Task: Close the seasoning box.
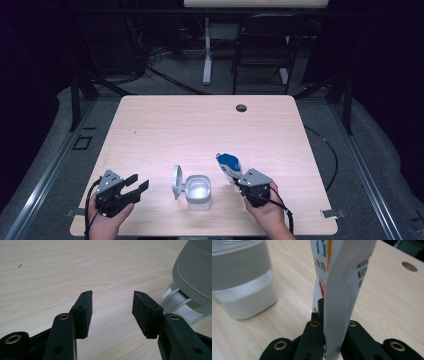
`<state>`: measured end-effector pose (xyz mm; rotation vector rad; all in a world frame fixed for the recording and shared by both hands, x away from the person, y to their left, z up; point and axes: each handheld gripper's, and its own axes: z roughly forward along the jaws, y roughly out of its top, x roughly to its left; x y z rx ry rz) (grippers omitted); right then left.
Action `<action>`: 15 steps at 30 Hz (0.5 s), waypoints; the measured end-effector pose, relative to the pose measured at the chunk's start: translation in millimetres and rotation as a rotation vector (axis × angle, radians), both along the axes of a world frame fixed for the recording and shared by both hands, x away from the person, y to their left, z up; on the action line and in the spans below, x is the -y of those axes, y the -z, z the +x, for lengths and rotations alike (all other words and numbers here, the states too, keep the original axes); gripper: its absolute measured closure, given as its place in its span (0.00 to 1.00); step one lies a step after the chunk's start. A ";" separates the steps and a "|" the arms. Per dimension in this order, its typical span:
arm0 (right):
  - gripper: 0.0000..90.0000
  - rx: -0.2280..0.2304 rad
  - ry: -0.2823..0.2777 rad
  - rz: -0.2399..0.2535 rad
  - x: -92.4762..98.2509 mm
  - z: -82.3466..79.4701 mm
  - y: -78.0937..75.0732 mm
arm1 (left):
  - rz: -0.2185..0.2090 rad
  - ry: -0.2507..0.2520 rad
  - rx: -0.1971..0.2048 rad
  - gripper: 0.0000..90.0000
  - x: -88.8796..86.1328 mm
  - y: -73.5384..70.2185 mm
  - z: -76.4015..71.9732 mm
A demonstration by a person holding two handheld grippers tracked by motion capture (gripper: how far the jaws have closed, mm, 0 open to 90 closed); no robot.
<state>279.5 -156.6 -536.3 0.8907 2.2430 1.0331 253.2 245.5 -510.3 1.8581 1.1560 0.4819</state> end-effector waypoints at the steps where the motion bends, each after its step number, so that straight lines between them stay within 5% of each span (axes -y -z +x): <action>1: 1.00 -0.004 0.012 0.013 1.4 1.5 2.3 | 0.005 0.007 0.003 0.57 0.6 -0.4 0.0; 15: 1.00 -0.057 0.058 0.018 9.0 7.9 15.5 | 0.002 0.039 0.018 0.59 11.3 -5.7 -2.7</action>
